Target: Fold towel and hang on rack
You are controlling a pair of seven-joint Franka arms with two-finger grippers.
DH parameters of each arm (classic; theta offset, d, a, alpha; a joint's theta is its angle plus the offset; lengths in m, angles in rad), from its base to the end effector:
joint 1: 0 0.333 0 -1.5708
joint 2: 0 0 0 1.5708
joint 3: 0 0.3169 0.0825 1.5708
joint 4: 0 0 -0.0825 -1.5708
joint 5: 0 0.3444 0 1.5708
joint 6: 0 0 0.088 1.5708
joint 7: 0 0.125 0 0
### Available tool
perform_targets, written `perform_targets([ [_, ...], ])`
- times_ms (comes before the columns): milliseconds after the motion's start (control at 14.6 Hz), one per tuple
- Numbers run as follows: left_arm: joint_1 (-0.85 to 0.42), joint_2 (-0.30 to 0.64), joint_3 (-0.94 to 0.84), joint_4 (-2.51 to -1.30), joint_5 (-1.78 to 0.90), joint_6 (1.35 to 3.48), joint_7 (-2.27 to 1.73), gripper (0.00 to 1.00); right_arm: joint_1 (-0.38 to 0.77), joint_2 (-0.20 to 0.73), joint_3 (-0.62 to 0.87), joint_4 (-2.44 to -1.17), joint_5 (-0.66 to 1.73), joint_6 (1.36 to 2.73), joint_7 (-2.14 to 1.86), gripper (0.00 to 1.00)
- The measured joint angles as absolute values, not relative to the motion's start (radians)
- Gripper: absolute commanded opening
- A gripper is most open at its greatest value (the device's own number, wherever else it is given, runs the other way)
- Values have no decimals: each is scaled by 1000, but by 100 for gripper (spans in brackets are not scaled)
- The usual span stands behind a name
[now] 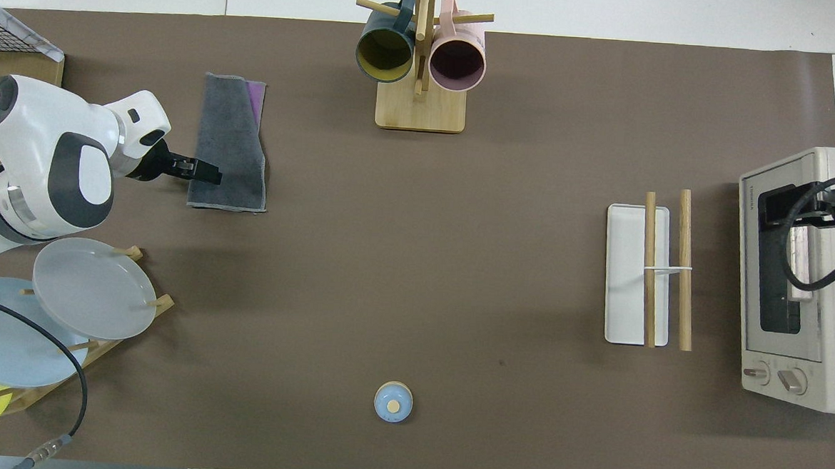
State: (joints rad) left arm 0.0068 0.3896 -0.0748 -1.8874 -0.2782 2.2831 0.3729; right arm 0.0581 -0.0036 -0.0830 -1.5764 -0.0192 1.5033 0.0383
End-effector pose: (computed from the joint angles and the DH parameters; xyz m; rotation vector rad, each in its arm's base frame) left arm 0.6001 -0.0483 0.3116 2.8821 -0.3668 0.0604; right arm 0.5048 -0.0152 0.6012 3.1188 -0.0996 -0.1083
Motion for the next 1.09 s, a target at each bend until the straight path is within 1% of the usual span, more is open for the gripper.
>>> perform_targets([
  [68,7,390,-75,-1887,-278,2284,373,70,58,-4,-83,-1576,-19,1503,38,100],
  [342,7,396,-76,-1887,-279,2296,373,69,58,-4,-83,-1576,-19,1503,38,100],
  [410,7,398,-77,-1887,-279,2301,373,65,58,-4,-83,-1576,-19,1503,38,100],
  [478,6,398,-77,-1887,-279,2302,372,60,58,-4,-83,-1576,-19,1503,38,100],
  [547,6,398,-77,-1886,-279,2304,372,51,58,-4,-83,-1576,-19,1503,38,100],
  [683,6,398,-77,-1886,-279,2310,372,29,58,-4,-83,-1576,-19,1503,38,100],
  [752,6,398,-76,-1886,-279,2314,372,21,58,-4,-83,-1576,-19,1503,38,100],
  [820,6,399,-77,-1886,-279,2317,372,16,58,-4,-83,-1576,-19,1503,38,100],
  [957,6,400,-78,-1886,-279,2320,372,0,58,-4,-83,-1576,-19,1503,38,100],
  [1093,6,401,-78,-1886,-279,2321,370,0,58,-4,-83,-1576,-19,1503,38,100],
])
